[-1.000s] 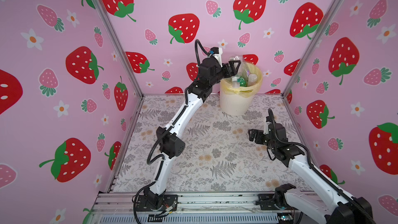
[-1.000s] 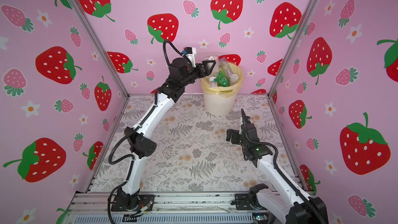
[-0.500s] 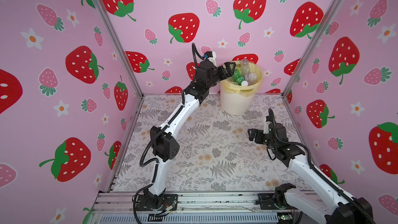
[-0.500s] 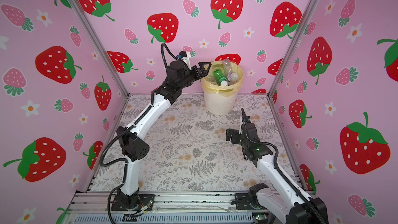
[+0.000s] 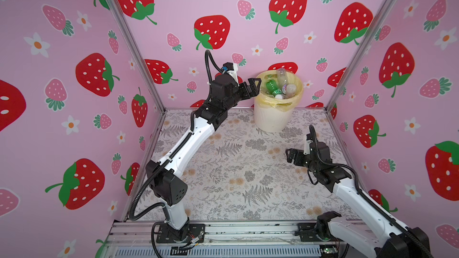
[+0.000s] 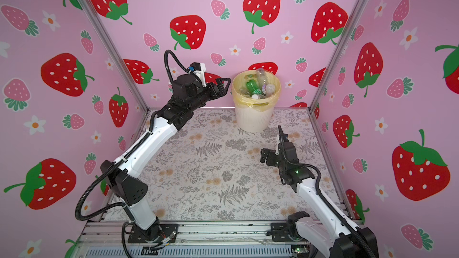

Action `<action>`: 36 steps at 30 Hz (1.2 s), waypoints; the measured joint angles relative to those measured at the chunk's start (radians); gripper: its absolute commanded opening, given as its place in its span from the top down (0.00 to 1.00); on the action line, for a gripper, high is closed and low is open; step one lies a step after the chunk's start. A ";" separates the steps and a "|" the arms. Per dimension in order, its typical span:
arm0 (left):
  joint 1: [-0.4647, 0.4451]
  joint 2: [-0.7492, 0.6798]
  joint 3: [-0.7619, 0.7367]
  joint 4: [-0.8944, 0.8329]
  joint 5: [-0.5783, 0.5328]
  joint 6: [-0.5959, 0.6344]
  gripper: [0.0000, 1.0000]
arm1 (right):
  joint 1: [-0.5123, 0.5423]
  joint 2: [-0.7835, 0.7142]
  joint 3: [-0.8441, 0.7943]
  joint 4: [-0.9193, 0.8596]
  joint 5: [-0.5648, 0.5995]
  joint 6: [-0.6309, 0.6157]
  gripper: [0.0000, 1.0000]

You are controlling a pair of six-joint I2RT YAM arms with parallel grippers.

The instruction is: Throw the plastic bottles in the bin

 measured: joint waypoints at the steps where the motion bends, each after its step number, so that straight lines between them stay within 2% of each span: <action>1: 0.007 -0.016 -0.042 -0.008 -0.010 0.005 0.01 | 0.000 0.000 0.000 -0.001 0.000 -0.001 0.01; 9: 0.085 -0.128 -0.311 -0.086 -0.080 0.039 0.01 | -0.001 0.003 0.000 0.004 0.001 -0.009 0.01; 14: 0.098 -0.196 -0.456 -0.121 -0.163 0.085 0.01 | -0.004 0.023 0.000 0.017 0.013 -0.010 0.01; 27: 0.113 -0.264 -0.789 -0.129 -0.552 0.172 0.01 | -0.018 0.035 0.000 0.082 0.183 -0.026 0.01; 33: 0.116 -0.291 -0.888 -0.110 -0.672 0.188 0.01 | -0.023 0.034 -0.011 0.138 0.251 -0.060 0.01; 36: 0.116 -0.381 -1.012 -0.033 -0.694 0.222 0.01 | -0.024 0.029 -0.039 0.176 0.286 -0.069 0.01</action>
